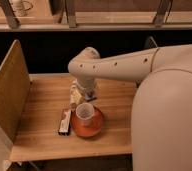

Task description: Move the arm in a circular motion

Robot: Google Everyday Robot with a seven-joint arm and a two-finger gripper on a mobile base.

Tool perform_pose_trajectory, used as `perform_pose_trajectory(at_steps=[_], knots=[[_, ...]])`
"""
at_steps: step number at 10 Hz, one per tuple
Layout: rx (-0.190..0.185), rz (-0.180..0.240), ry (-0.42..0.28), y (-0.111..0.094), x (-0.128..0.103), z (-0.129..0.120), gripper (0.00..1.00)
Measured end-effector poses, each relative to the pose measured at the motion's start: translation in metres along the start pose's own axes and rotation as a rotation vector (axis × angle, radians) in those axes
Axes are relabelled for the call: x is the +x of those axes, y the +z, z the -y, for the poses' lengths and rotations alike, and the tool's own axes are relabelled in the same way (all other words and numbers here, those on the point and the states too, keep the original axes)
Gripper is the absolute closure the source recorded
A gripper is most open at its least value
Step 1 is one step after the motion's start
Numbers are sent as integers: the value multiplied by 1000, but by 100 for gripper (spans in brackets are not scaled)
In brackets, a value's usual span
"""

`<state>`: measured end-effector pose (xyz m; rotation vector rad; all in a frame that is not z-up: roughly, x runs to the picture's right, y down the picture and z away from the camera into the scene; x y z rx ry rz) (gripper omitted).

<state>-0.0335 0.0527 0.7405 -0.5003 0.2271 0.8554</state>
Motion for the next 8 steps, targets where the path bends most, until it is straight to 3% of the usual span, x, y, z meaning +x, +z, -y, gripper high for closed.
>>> perform_pose_trajectory(at_steps=[1, 2, 4, 5, 6, 7, 8], knots=[[-1, -24, 14, 0, 17, -3, 26], [8, -76, 59, 2, 48, 4, 26], [56, -158, 181, 5, 95, 44, 26], [108, -193, 252, 4, 115, 77, 26], [183, -221, 330, 0, 129, 122, 26], [251, -222, 362, -4, 125, 156, 26], [296, -216, 369, -5, 116, 177, 26]])
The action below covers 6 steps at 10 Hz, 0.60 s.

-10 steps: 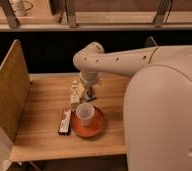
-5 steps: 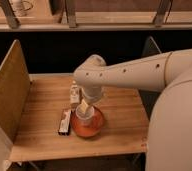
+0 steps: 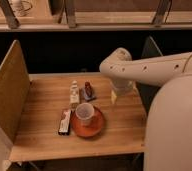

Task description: Move the arm in a circular motion

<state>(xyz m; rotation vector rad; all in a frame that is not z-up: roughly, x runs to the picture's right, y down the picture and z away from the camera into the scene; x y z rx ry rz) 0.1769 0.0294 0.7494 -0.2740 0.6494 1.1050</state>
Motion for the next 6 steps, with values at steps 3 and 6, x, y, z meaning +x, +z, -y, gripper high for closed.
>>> perform_pose_trajectory(at_steps=[3, 6], knots=[[74, 58, 32, 3, -67, 30, 26], [-59, 137, -5, -9, -125, -28, 26]])
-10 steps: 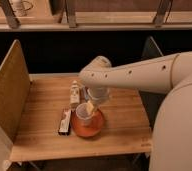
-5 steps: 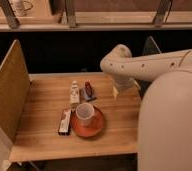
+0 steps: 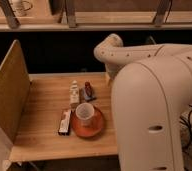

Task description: Move the arm in a circular motion

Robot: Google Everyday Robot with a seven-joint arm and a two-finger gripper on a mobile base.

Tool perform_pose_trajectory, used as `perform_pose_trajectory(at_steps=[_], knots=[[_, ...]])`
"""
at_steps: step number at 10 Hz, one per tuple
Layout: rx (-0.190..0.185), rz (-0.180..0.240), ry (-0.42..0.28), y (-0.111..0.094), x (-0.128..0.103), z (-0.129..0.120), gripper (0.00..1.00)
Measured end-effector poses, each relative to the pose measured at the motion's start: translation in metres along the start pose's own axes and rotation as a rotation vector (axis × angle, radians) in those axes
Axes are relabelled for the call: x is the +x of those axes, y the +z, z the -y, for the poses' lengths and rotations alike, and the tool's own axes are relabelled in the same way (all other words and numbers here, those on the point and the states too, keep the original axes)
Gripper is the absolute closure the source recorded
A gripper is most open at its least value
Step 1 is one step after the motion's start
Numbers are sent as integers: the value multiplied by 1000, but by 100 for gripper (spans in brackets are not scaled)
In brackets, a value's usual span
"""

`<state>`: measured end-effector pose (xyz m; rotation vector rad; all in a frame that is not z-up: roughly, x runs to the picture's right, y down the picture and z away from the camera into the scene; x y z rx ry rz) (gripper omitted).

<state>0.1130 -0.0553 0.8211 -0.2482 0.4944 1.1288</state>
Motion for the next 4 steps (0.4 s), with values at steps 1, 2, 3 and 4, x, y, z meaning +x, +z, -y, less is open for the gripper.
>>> perform_pose_trajectory(at_steps=[1, 2, 3, 4], knots=[[-77, 24, -47, -8, -11, -41, 26], [-163, 46, -112, -23, -14, -86, 26], [-262, 60, -210, -44, -2, -138, 26], [-321, 63, -274, -59, 12, -170, 26]])
